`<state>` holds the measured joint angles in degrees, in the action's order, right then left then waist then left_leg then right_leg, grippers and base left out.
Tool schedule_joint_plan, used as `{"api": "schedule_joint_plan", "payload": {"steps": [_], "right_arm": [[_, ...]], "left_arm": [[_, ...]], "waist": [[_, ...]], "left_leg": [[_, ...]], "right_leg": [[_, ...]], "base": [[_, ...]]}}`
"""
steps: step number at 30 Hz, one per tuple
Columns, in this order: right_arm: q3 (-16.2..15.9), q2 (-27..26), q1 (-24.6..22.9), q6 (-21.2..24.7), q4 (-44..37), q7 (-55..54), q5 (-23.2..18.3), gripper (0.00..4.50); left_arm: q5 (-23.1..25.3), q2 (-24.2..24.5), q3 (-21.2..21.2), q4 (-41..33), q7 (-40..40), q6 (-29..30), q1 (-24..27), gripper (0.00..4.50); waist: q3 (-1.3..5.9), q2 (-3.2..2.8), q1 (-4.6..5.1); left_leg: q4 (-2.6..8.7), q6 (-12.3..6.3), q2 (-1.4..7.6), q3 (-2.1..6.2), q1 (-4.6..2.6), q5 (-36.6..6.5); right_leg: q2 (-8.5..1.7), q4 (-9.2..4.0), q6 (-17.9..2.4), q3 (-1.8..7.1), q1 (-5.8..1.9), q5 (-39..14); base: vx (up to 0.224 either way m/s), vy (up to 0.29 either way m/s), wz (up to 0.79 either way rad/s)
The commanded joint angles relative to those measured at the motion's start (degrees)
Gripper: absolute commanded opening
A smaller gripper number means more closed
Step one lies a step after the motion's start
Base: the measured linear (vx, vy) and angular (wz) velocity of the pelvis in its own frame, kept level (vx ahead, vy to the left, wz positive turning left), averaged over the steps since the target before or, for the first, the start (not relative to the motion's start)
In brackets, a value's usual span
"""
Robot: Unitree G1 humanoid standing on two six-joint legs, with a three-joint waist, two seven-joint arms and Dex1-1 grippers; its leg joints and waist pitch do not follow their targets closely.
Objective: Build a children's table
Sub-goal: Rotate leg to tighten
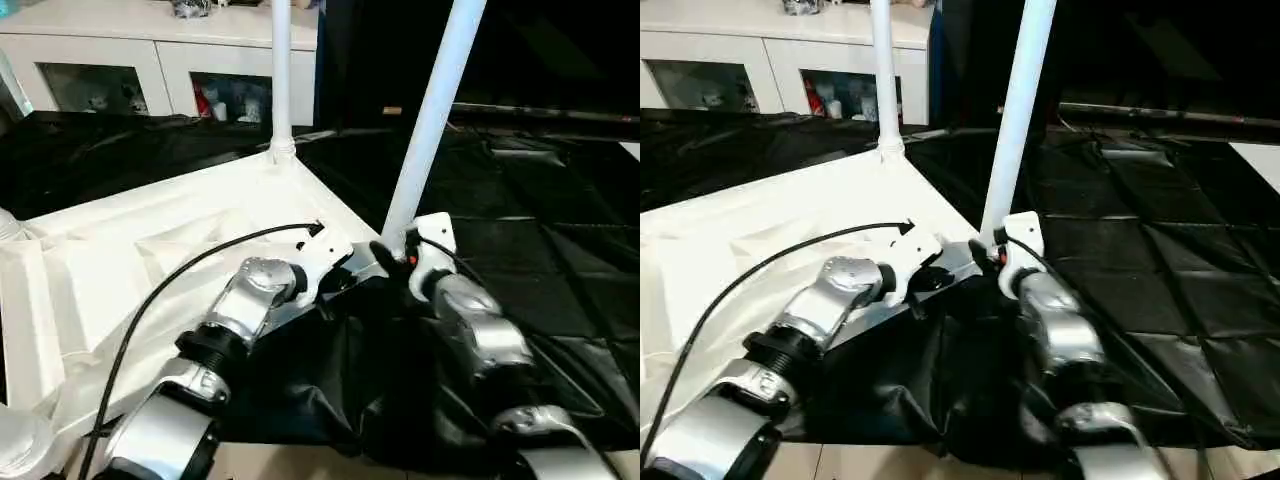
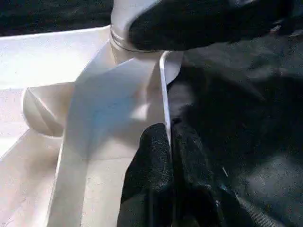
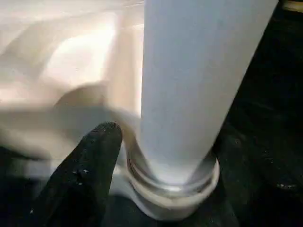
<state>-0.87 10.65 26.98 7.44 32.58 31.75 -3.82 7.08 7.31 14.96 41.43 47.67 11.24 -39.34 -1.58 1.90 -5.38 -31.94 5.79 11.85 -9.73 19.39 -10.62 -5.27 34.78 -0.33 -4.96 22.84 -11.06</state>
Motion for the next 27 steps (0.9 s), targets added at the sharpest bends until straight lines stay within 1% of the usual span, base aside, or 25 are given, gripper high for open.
{"api": "schedule_joint_plan", "payload": {"steps": [1,3,4,5,6,7,10,11,12,13,14,15,17,18,20,21,22,23,25,27], "right_arm": [[-6.5,-0.4,-1.8,1.7,-2.2,9.6,-1.0,3.16],[-7.0,1.6,-2.5,1.4,-3.7,12.5,-1.2,3.16],[-7.1,3.1,-2.9,1.6,-4.6,14.4,-1.6,3.16],[-7.1,4.1,-3.2,1.9,-5.2,15.8,-1.9,3.16],[-7.2,5.3,-3.5,2.0,-5.9,17.5,-2.1,3.16],[-7.5,6.5,-3.8,2.1,-6.7,19.3,-2.3,3.16],[-8.0,8.5,-4.5,2.5,-8.3,22.5,-2.7,3.16],[-8.2,9.4,-4.8,2.8,-9.2,24.1,-2.9,3.16],[-8.2,9.4,-4.8,2.8,-9.2,24.1,-2.9,3.16],[-8.4,10.0,-5.1,3.1,-9.8,25.2,-3.0,3.16],[-8.7,10.6,-5.2,3.6,-10.5,26.4,-3.1,3.16],[-8.8,10.8,-5.3,3.7,-10.7,26.8,-3.1,3.16],[-8.8,10.9,-5.3,3.7,-10.7,27.0,-3.1,3.16],[-9.0,11.1,-5.2,3.8,-10.8,27.6,-3.2,3.16],[-9.2,11.3,-5.3,4.1,-11.0,28.4,-3.5,3.16],[-9.2,11.3,-5.3,4.2,-11.1,28.6,-3.7,3.03],[-9.3,11.3,-5.3,4.3,-11.2,28.8,-3.8,3.03],[-9.3,11.4,-5.3,4.4,-11.2,29.0,-3.9,3.03],[-9.4,11.4,-5.3,4.6,-11.4,29.2,-4.0,3.03],[-9.5,11.2,-5.3,4.8,-11.4,29.4,-4.2,2.77]], "left_arm": [[-1.7,-0.3,0.9,-0.7,2.9,-3.2,0.3,0.0],[-2.3,0.7,0.8,-1.2,4.9,-4.0,0.6,0.0],[-3.0,1.6,0.8,-2.1,7.3,-4.6,1.1,0.0],[-3.5,2.2,0.8,-2.8,9.0,-5.0,1.5,0.0],[-4.2,3.1,0.9,-3.8,11.4,-5.4,2.0,0.0],[-4.8,4.2,1.3,-5.0,14.4,-5.2,2.7,0.0],[-6.0,6.7,2.5,-7.7,20.1,-3.9,4.1,0.0],[-6.6,8.0,3.2,-9.1,22.9,-3.1,4.8,0.0],[-6.6,8.0,3.2,-9.1,22.9,-3.1,4.8,0.0],[-7.1,9.1,3.7,-10.4,25.2,-2.3,5.5,0.0],[-7.8,10.4,4.0,-12.3,27.7,-0.8,6.4,0.0],[-7.9,10.9,4.0,-13.0,28.3,-0.5,6.8,0.0],[-8.0,11.1,4.0,-13.4,28.5,-0.4,7.0,0.0],[-8.1,11.6,4.0,-14.0,29.0,0.0,7.5,0.0],[-8.2,11.8,3.9,-14.5,28.9,0.2,7.7,0.0],[-8.2,11.8,3.8,-14.6,28.8,0.3,7.8,0.0],[-8.2,11.9,3.8,-14.8,28.8,0.4,7.9,0.0],[-8.3,11.9,3.8,-14.9,28.8,0.4,7.9,0.0],[-8.5,12.0,3.7,-15.4,28.6,0.7,8.0,0.0],[-8.3,11.6,3.4,-15.3,27.4,0.5,8.0,0.0]], "waist": [[2.31,0.3,-0.35],[2.41,0.41,-0.48],[2.41,0.24,-0.46],[2.37,0.32,-0.39],[2.45,0.28,-0.34],[2.43,0.28,-0.31],[2.3,0.21,-0.19],[2.29,0.16,-0.28],[2.3,0.12,-0.26],[2.25,0.13,-0.17],[2.23,0.0,-0.19],[2.28,0.04,-0.25],[2.27,-0.07,-0.39],[2.27,0.21,-0.39],[2.25,0.09,-0.44],[2.31,0.24,-0.47],[2.28,0.35,-0.49],[2.35,0.25,-0.54],[2.39,0.3,-0.55],[2.38,0.25,-0.57]], "left_leg": [[3.48,-3.98,1.07,0.0,0.87,-12.0],[3.31,-4.37,1.04,-0.08,0.9,-10.8],[3.3,-4.4,1.09,-0.09,0.9,-10.5],[3.3,-4.52,1.12,-0.07,0.96,-10.1],[3.22,-4.58,1.19,-0.08,0.94,-10.0],[3.22,-4.67,1.21,-0.11,0.95,-10.0],[3.27,-4.79,1.28,-0.16,0.86,-10.7],[3.33,-4.55,1.41,-0.15,0.72,-11.0],[3.34,-4.52,1.46,-0.14,0.77,-11.1],[3.39,-4.43,1.47,-0.15,0.78,-10.9],[3.45,-4.21,1.53,-0.12,0.75,-10.7],[3.36,-4.21,1.66,-0.2,0.64,-10.5],[3.3,-4.02,1.66,-0.23,0.62,-10.2],[3.25,-3.97,1.56,-0.26,0.74,-9.8],[3.21,-3.99,1.55,-0.25,0.72,-9.5],[3.12,-4.12,1.52,-0.26,0.79,-9.0],[3.1,-4.22,1.48,-0.28,0.79,-8.8],[3.03,-4.31,1.47,-0.28,0.78,-8.3],[2.97,-4.44,1.45,-0.29,0.79,-7.7],[2.93,-4.38,1.42,-0.29,0.8,-7.7]], "right_leg": [[-2.95,-5.02,-8.0,2.86,-2.92,-13.2],[-2.98,-4.81,-9.1,2.77,-3.14,-11.7],[-2.98,-4.7,-9.4,2.81,-3.07,-11.0],[-2.98,-4.65,-10.0,2.77,-3.2,-10.3],[-3.01,-4.46,-10.6,2.76,-3.24,-9.3],[-3.03,-4.46,-10.9,2.76,-3.26,-9.1],[-3.09,-4.54,-11.3,2.78,-3.13,-10.4],[-3.19,-4.58,-11.5,2.82,-3.08,-11.0],[-3.19,-4.49,-11.7,2.84,-3.09,-10.9],[-3.04,-4.44,-11.7,2.8,-3.06,-10.7],[-3.05,-4.33,-11.9,2.81,-3.06,-10.4],[-3.1,-4.22,-12.4,2.86,-2.95,-9.4],[-3.1,-4.13,-12.9,2.87,-2.93,-8.6],[-3.05,-3.99,-13.0,2.84,-3.05,-7.9],[-3.11,-3.96,-13.0,2.86,-3.08,-7.8],[-3.15,-3.85,-13.0,2.87,-3.17,-7.3],[-3.12,-3.88,-13.0,2.87,-3.14,-7.2],[-3.16,-3.79,-13.0,2.87,-3.18,-6.8],[-3.1,-3.67,-13.1,2.84,-3.2,-6.0],[-3.1,-3.69,-13.1,2.82,-3.23,-6.0]], "base": [[0.0,0.0,0.0],[0.0,0.0,0.0],[0.0,0.0,0.0],[0.0,0.0,0.0],[0.0,0.0,0.0],[0.0,0.0,0.0],[0.0,0.0,0.0],[0.0,0.0,0.0],[0.0,0.0,0.0],[0.0,0.0,0.0],[0.0,0.0,0.0],[0.0,0.0,0.0],[0.0,0.0,0.0],[0.0,0.0,0.0],[0.0,0.0,0.0],[0.0,0.0,0.0],[0.0,0.0,0.0],[0.0,0.0,0.0],[0.0,0.0,0.0],[0.0,0.0,0.0]]}}
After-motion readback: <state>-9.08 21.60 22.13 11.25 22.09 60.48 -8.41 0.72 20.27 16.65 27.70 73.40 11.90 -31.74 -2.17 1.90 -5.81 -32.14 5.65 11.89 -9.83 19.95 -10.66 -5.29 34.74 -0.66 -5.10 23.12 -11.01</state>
